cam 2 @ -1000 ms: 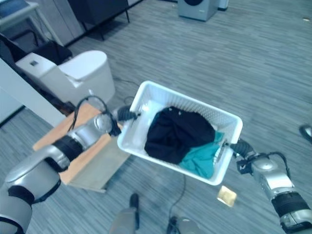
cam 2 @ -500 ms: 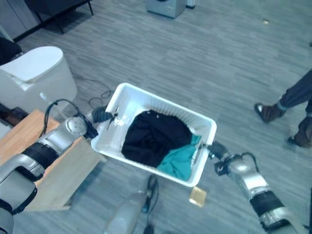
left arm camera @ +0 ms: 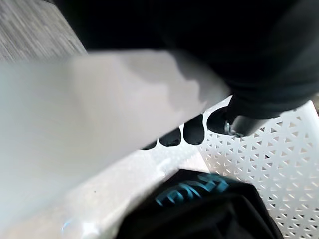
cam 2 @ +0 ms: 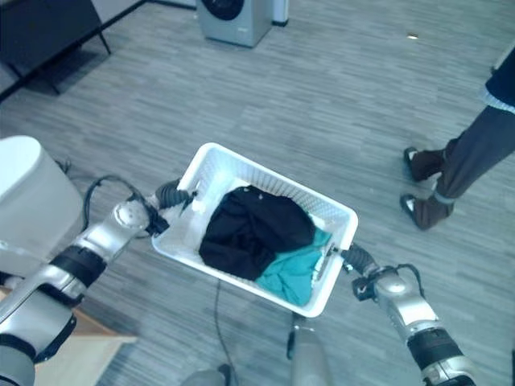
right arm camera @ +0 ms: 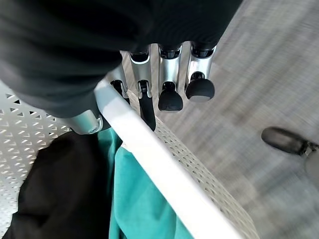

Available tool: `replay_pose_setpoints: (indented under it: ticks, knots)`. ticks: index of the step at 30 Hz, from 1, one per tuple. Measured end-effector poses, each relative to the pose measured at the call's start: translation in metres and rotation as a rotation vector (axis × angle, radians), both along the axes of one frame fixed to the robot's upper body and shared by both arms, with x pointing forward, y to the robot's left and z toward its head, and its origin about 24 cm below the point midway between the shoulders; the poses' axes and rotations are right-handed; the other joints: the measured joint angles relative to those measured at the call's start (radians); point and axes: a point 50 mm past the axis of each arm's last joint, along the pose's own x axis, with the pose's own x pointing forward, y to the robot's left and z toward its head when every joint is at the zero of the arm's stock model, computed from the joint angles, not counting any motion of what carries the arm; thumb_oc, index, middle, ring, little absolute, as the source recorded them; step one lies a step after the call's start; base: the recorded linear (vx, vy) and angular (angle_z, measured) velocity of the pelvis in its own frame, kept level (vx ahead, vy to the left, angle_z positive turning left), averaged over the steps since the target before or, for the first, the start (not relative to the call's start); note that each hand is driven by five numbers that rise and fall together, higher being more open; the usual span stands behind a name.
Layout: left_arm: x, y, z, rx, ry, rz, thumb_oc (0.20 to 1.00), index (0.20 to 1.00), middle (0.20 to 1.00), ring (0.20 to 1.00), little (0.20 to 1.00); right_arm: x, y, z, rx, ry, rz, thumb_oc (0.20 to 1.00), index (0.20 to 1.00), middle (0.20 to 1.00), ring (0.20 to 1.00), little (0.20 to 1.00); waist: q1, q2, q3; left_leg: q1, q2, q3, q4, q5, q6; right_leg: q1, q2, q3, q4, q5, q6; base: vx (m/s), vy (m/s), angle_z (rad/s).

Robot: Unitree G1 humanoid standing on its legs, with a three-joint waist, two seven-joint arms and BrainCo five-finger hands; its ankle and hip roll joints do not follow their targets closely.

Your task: Grab the laundry basket,head to the washer,open it,put in the laundry and shut it.

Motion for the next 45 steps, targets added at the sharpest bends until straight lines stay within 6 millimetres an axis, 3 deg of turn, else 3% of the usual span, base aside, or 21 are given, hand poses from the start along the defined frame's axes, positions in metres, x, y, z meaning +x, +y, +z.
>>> replay_pose_setpoints:
  ticks: [2, 4, 6, 9, 12, 13, 14, 15, 16, 18, 20, 24, 28, 32, 34, 35, 39, 40, 42, 44, 45]
  knots:
    - [0.0, -0.001, 0.001, -0.003, -0.006, -0.008, 0.2, 0.2, 0.2, 0.2, 0.2, 0.004, -0.004, 0.006, 0.004, -0.027, -0.021, 0.2, 0.2, 0.2, 0.2, 0.2, 0.0, 0.0, 0.0, -0.013, -0.066, -0.002, 0.014, -0.014, 0.023, 0.022, 0.03, 0.012, 0.005, 0.107, -0.11, 0.57, -0.253, 0.53]
    - [0.001, -0.003, 0.002, -0.008, -0.015, -0.001, 0.2, 0.2, 0.2, 0.2, 0.2, 0.009, -0.003, 0.008, 0.02, -0.037, -0.036, 0.2, 0.2, 0.2, 0.2, 0.2, -0.001, 0.016, 0.006, -0.015, -0.089, 0.035, 0.021, -0.005, 0.068, 0.028, 0.06, -0.01, 0.066, 0.035, -0.129, 0.28, -0.153, 0.44]
    - [0.002, 0.0, 0.002, -0.003, -0.014, 0.01, 0.2, 0.2, 0.2, 0.2, 0.2, 0.011, -0.001, 0.007, 0.026, -0.034, -0.035, 0.2, 0.2, 0.2, 0.2, 0.2, 0.002, 0.004, 0.013, 0.025, -0.052, -0.004, 0.044, 0.047, 0.016, 0.079, 0.082, -0.048, 0.114, -0.008, -0.179, 0.59, -0.349, 0.38]
    - [0.002, 0.004, 0.003, -0.025, -0.022, 0.028, 0.2, 0.2, 0.2, 0.2, 0.2, 0.012, 0.001, 0.008, 0.031, -0.035, -0.027, 0.2, 0.2, 0.2, 0.2, 0.2, -0.009, 0.01, 0.01, 0.053, -0.008, -0.006, 0.119, 0.067, -0.018, 0.155, 0.109, -0.096, 0.128, -0.087, -0.187, 0.39, -0.295, 0.3]
    - [0.001, 0.009, 0.01, -0.02, -0.047, 0.027, 0.2, 0.2, 0.2, 0.2, 0.2, 0.017, 0.003, 0.014, 0.037, -0.061, -0.019, 0.2, 0.2, 0.2, 0.2, 0.2, -0.013, 0.004, 0.006, -0.109, 0.006, 0.005, 0.53, 0.116, 0.008, 0.228, 0.15, -0.117, 0.113, -0.114, -0.258, 0.29, -0.452, 0.05]
    - [0.001, 0.014, 0.012, -0.017, -0.052, 0.034, 0.2, 0.2, 0.2, 0.2, 0.2, 0.018, 0.006, 0.014, 0.052, -0.072, -0.015, 0.2, 0.2, 0.2, 0.2, 0.2, -0.008, -0.004, 0.002, -0.141, -0.001, 0.001, 0.59, 0.2, -0.025, 0.221, 0.159, -0.115, 0.149, -0.133, -0.29, 0.24, -0.426, -0.19]
    - [0.0, 0.017, 0.015, -0.03, -0.065, 0.038, 0.2, 0.2, 0.2, 0.2, 0.2, 0.017, 0.012, 0.011, 0.061, -0.063, 0.005, 0.2, 0.2, 0.2, 0.2, 0.2, 0.0, -0.019, 0.003, -0.197, 0.011, 0.033, 0.693, 0.297, 0.017, 0.237, 0.168, -0.107, 0.147, -0.15, -0.335, 0.11, -0.187, -0.15]
    - [-0.001, 0.019, 0.019, -0.021, -0.072, 0.035, 0.2, 0.2, 0.2, 0.2, 0.2, 0.014, 0.015, 0.006, 0.08, -0.048, 0.007, 0.2, 0.2, 0.2, 0.2, 0.2, 0.006, -0.03, 0.006, -0.297, 0.065, 0.109, 0.831, 0.449, 0.114, 0.279, 0.188, -0.112, 0.095, -0.145, -0.34, 0.14, -0.125, -0.03]
    - [-0.001, 0.02, 0.023, -0.014, -0.082, 0.026, 0.2, 0.2, 0.2, 0.2, 0.2, 0.013, 0.02, 0.003, 0.098, -0.041, 0.009, 0.2, 0.2, 0.2, 0.2, 0.2, 0.011, -0.052, 0.006, -0.356, 0.091, 0.143, 0.883, 0.403, 0.133, 0.3, 0.193, -0.115, 0.067, -0.132, -0.342, 0.22, -0.042, -0.07]
    - [-0.002, 0.029, 0.024, 0.004, -0.076, 0.047, 0.2, 0.2, 0.2, 0.2, 0.2, 0.013, 0.029, 0.001, 0.124, -0.043, 0.019, 0.2, 0.2, 0.2, 0.2, 0.2, 0.026, -0.096, 0.011, -0.455, 0.077, 0.163, 0.772, 0.253, 0.091, 0.358, 0.189, -0.11, 0.01, -0.129, -0.348, 0.24, -0.008, -0.04]
    - [-0.002, 0.027, 0.022, 0.018, -0.067, 0.039, 0.2, 0.2, 0.2, 0.2, 0.2, 0.012, 0.028, -0.001, 0.117, -0.039, 0.0, 0.2, 0.2, 0.2, 0.2, 0.2, 0.037, -0.094, 0.015, -0.47, 0.062, 0.172, 0.448, 0.217, 0.053, 0.404, 0.191, -0.114, -0.038, -0.118, -0.332, 0.14, 0.033, 0.13]
    - [-0.002, 0.026, 0.017, 0.031, -0.05, 0.039, 0.2, 0.2, 0.2, 0.2, 0.2, 0.01, 0.028, -0.005, 0.12, -0.029, -0.01, 0.2, 0.2, 0.2, 0.2, 0.2, 0.068, -0.062, 0.042, -0.487, 0.016, 0.158, -0.042, 0.3, -0.03, 0.516, 0.223, -0.125, -0.13, -0.122, -0.314, 0.25, 0.066, 0.06]
    - [-0.002, 0.029, 0.014, 0.033, -0.041, 0.048, 0.2, 0.2, 0.2, 0.2, 0.2, 0.012, 0.03, -0.004, 0.109, -0.039, -0.009, 0.2, 0.2, 0.2, 0.2, 0.2, 0.108, -0.023, 0.065, -0.549, -0.036, 0.13, -0.059, 0.317, -0.018, 0.552, 0.243, -0.086, -0.163, -0.131, -0.303, 0.25, 0.103, -0.27]
    - [-0.005, 0.03, 0.008, 0.038, -0.025, 0.048, 0.2, 0.2, 0.2, 0.2, 0.2, 0.011, 0.031, -0.009, 0.116, -0.027, -0.026, 0.2, 0.2, 0.2, 0.2, 0.2, 0.136, 0.001, 0.061, -0.394, -0.066, 0.107, -0.047, 0.36, 0.056, 0.624, 0.242, -0.026, -0.158, -0.179, -0.251, 0.25, 0.145, -0.42]
    - [-0.006, 0.027, 0.007, 0.033, -0.027, 0.037, 0.2, 0.2, 0.2, 0.2, 0.2, 0.012, 0.029, -0.009, 0.112, -0.036, -0.042, 0.2, 0.2, 0.2, 0.2, 0.2, 0.132, -0.004, 0.058, -0.372, -0.082, 0.136, -0.056, 0.429, 0.1, 0.626, 0.214, -0.004, -0.125, -0.209, -0.206, 0.12, 0.106, -0.19]
    - [-0.006, 0.025, 0.008, 0.031, -0.032, 0.03, 0.2, 0.2, 0.2, 0.2, 0.2, 0.013, 0.028, -0.008, 0.114, -0.044, -0.055, 0.2, 0.2, 0.2, 0.2, 0.2, 0.124, -0.013, 0.053, -0.361, -0.125, 0.14, -0.064, 0.455, 0.129, 0.617, 0.168, -0.004, -0.109, -0.239, -0.165, 0.3, 0.325, -0.19]
    - [-0.005, 0.028, 0.013, 0.009, -0.051, 0.044, 0.2, 0.2, 0.2, 0.2, 0.2, 0.022, 0.029, -0.002, 0.106, -0.061, -0.051, 0.2, 0.2, 0.2, 0.2, 0.2, 0.148, -0.009, 0.051, -0.346, -0.178, 0.223, -0.051, 0.41, 0.179, 0.616, 0.079, 0.032, -0.108, -0.261, -0.12, 0.24, 0.231, -0.45]
    - [-0.004, 0.026, 0.015, 0.007, -0.059, 0.037, 0.2, 0.2, 0.2, 0.2, 0.2, 0.021, 0.028, -0.003, 0.103, -0.06, -0.047, 0.2, 0.2, 0.2, 0.2, 0.2, 0.141, -0.013, 0.05, -0.34, -0.196, 0.235, -0.032, 0.366, 0.193, 0.627, 0.063, 0.033, -0.084, -0.258, -0.117, 0.23, 0.181, -0.32]
    - [-0.006, 0.027, 0.013, 0.01, -0.048, 0.042, 0.2, 0.2, 0.2, 0.2, 0.2, 0.017, 0.029, -0.004, 0.101, -0.06, -0.036, 0.2, 0.2, 0.2, 0.2, 0.2, 0.148, 0.008, 0.049, -0.312, -0.18, 0.239, -0.025, 0.351, 0.189, 0.529, 0.059, 0.05, 0.158, -0.293, -0.08, 0.21, 0.183, -0.26]
    - [-0.006, 0.029, 0.014, 0.01, -0.056, 0.044, 0.2, 0.2, 0.2, 0.2, 0.2, 0.012, 0.032, -0.007, 0.109, -0.05, -0.019, 0.2, 0.2, 0.2, 0.2, 0.2, 0.127, -0.007, 0.046, -0.287, -0.186, 0.247, -0.022, 0.312, 0.203, 0.43, 0.049, 0.06, 0.384, -0.264, -0.052, 0.13, 0.118, -0.12]
    - [-0.007, 0.033, 0.014, 0.018, -0.053, 0.051, 0.2, 0.2, 0.2, 0.2, 0.2, 0.012, 0.035, -0.008, 0.114, -0.051, -0.006, 0.2, 0.2, 0.2, 0.2, 0.2, 0.12, -0.005, 0.052, -0.265, -0.184, 0.255, -0.024, 0.311, 0.205, 0.313, 0.031, 0.047, 0.614, -0.181, -0.001, 0.14, 0.092, -0.23]
